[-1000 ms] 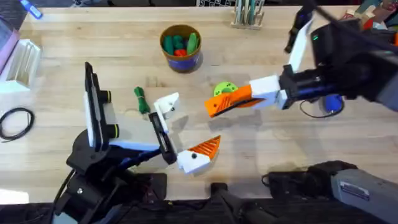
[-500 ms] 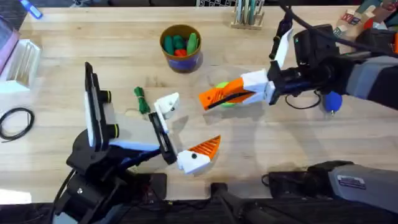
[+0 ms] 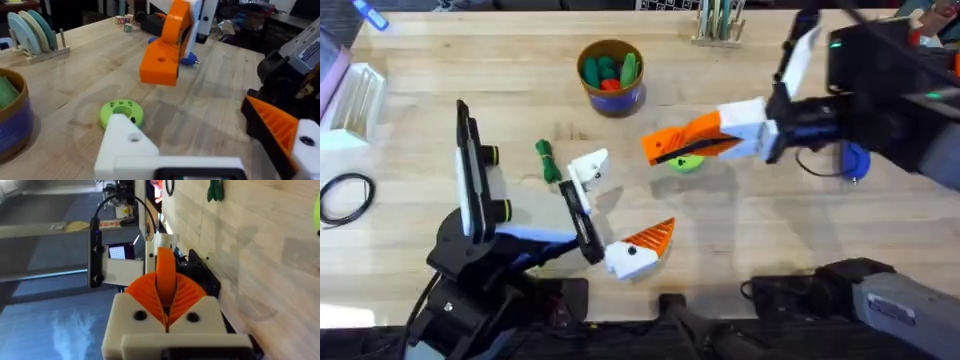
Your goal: Pick up the gripper from the table and insert it into the empty holder that is missing its gripper. Then pick up a screw, insert it into the mounting hole, and use the screwdriver to tighten it. Finally, clean up the table by picking up the vegetable and placing it into the bucket.
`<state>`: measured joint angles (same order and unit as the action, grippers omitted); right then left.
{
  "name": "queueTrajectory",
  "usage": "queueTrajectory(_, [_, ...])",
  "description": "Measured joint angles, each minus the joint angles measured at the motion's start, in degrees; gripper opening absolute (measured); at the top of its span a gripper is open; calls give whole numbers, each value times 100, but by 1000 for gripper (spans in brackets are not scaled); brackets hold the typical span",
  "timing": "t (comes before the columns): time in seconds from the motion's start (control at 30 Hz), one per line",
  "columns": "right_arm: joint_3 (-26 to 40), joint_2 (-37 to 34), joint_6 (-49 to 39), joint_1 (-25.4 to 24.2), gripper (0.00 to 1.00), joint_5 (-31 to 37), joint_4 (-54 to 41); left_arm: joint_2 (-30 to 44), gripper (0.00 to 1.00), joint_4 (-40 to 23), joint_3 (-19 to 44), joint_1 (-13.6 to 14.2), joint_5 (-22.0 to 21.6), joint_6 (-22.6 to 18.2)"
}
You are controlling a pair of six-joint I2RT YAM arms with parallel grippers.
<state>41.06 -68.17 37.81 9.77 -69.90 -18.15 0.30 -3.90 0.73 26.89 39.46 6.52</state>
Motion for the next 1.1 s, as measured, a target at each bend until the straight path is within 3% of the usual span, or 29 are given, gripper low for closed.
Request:
queueTrajectory(0.1, [-10, 680, 81, -21, 10, 258, -442, 1, 994, 0, 0, 0, 0, 0])
queueTrajectory(0.33, [-483, 2272, 481, -25, 9, 824, -330, 0, 994, 0, 0, 0, 0, 0])
queueTrajectory(0.4, [-900, 2665, 778, -25, 9, 919, 89, 0, 994, 0, 0, 0, -2, 0])
queueTrajectory(0.43, [-1675, 3087, 1439, -21, 9, 1020, 1139, 0, 994, 0, 0, 0, 0, 0])
queueTrajectory(0.5, [-2184, 3275, 1954, 4, 9, 1092, 1905, 0, 994, 0, 0, 0, 0, 0])
queueTrajectory(0.63, [-2981, 3400, 3017, 259, 9, 1346, 3209, 0, 994, -1, 0, 0, -1, 0])
queueTrajectory(0.73, [-3286, 3362, 3558, 572, 9, 1619, 3617, 0, 994, 0, 0, 0, 0, 0])
queueTrajectory(0.93, [-3327, 3094, 3988, 1186, 9, 2126, 3883, 0, 994, 0, 0, 0, 0, 0])
queueTrajectory(1.1, [-3329, 2542, 4139, 1440, 9, 2320, 4771, 0, 994, 0, 0, 0, 0, 0])
